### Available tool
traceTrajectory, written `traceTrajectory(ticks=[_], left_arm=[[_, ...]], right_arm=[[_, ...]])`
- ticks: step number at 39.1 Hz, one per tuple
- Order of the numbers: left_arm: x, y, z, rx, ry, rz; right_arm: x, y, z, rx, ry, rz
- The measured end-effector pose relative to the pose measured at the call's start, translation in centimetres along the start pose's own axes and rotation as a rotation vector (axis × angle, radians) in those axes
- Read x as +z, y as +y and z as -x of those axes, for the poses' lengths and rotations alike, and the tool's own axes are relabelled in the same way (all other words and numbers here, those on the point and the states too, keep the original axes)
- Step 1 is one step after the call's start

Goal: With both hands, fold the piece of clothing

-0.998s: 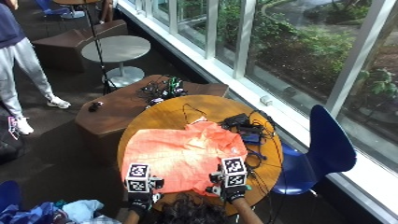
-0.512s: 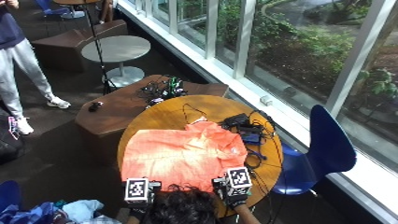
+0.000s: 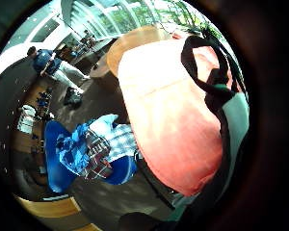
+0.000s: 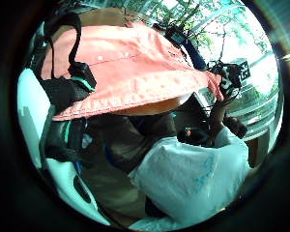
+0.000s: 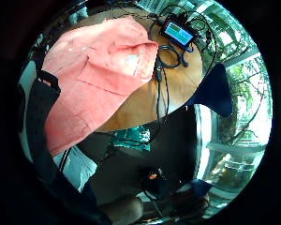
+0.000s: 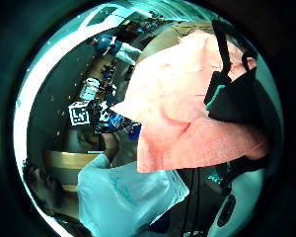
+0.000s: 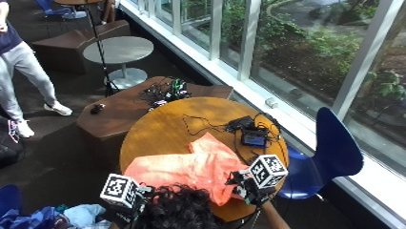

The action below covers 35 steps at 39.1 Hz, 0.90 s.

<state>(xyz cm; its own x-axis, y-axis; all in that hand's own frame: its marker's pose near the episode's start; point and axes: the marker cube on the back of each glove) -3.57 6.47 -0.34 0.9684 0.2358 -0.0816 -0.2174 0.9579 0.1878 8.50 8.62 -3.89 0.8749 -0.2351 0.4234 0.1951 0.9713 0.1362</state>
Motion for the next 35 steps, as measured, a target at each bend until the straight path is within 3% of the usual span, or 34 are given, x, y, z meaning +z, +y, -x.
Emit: traceTrajectory(ticks=[5,9,17,21,27,32,35], left_arm=[[-2.4,-4.7,1.6,0.013,-0.105,0.013],[-2.6,-11.2,2.9,-0.011,-0.165,0.066],[5.0,-22.5,6.7,-0.111,-0.149,0.227],[9.6,-24.9,8.2,-0.152,-0.129,0.301],[13.3,-25.8,9.2,-0.173,-0.118,0.358],[13.3,-25.8,9.5,-0.229,-0.118,0.261],[12.5,-25.2,9.5,-0.258,-0.133,0.172]], right_arm=[[-3.3,-6.7,-0.1,0.027,-0.041,-0.076],[-2.8,-15.0,-1.8,0.073,0.027,-0.062],[4.0,-27.5,-5.7,0.229,0.138,-0.031],[5.8,-29.1,-5.6,0.272,0.220,-0.031],[8.6,-31.0,-6.8,0.307,0.247,-0.005],[8.4,-30.3,-6.4,0.313,0.200,-0.018],[7.5,-29.4,-6.6,0.319,0.157,-0.091]])
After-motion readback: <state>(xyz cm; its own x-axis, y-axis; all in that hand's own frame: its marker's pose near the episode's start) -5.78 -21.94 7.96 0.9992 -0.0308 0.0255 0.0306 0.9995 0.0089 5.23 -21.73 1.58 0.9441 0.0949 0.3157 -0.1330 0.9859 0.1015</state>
